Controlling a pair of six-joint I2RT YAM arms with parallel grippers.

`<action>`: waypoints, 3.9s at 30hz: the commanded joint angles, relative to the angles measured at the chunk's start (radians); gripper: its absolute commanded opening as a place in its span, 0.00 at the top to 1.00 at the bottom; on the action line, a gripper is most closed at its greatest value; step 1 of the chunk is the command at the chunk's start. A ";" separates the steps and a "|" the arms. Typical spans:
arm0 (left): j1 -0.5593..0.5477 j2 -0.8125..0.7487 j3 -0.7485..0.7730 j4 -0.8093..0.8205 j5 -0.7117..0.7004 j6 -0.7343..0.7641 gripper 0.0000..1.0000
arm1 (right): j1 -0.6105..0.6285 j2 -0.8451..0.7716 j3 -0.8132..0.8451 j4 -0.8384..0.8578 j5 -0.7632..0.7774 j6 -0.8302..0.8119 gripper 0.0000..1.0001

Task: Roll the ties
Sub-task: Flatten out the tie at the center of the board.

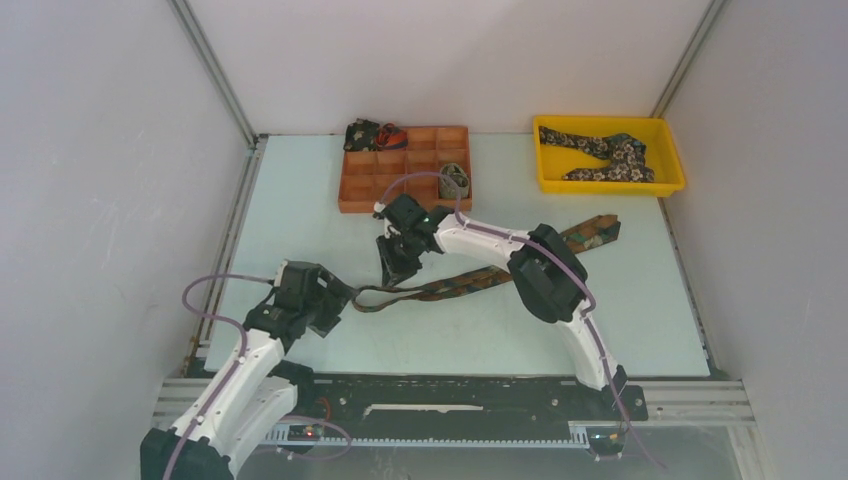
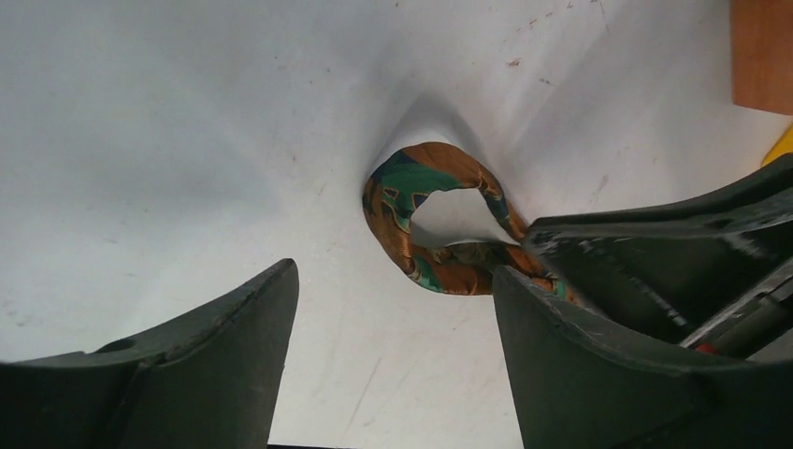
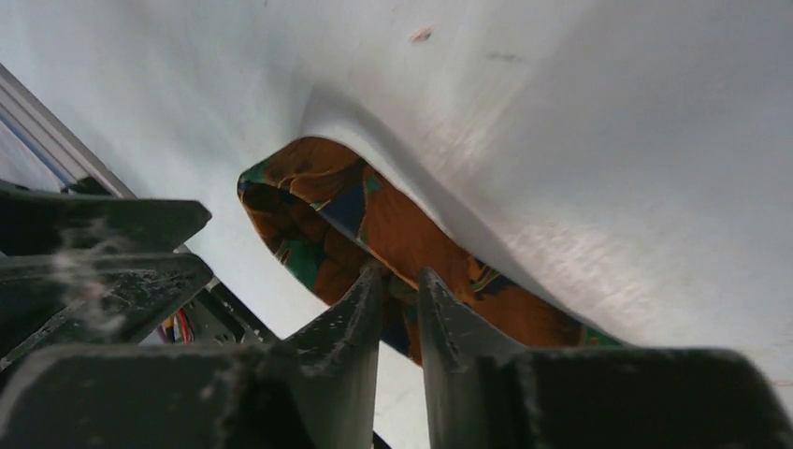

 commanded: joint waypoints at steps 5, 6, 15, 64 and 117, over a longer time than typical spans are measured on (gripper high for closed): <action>0.020 0.051 -0.029 0.118 0.098 -0.102 0.17 | 0.046 -0.031 -0.036 0.016 -0.035 -0.012 0.85; 0.021 0.065 -0.032 0.128 0.106 -0.112 0.17 | 0.048 -0.034 -0.045 0.022 -0.039 -0.011 0.86; 0.035 0.136 -0.058 0.224 0.153 -0.182 0.17 | 0.056 -0.068 -0.119 0.069 -0.044 -0.007 0.91; 0.045 -0.392 -0.298 0.392 -0.140 0.284 0.55 | -0.105 -0.530 -0.660 0.252 0.328 0.061 0.97; -0.230 1.123 0.727 0.087 0.106 0.684 0.61 | -0.019 -0.298 -0.722 0.428 0.296 0.154 0.97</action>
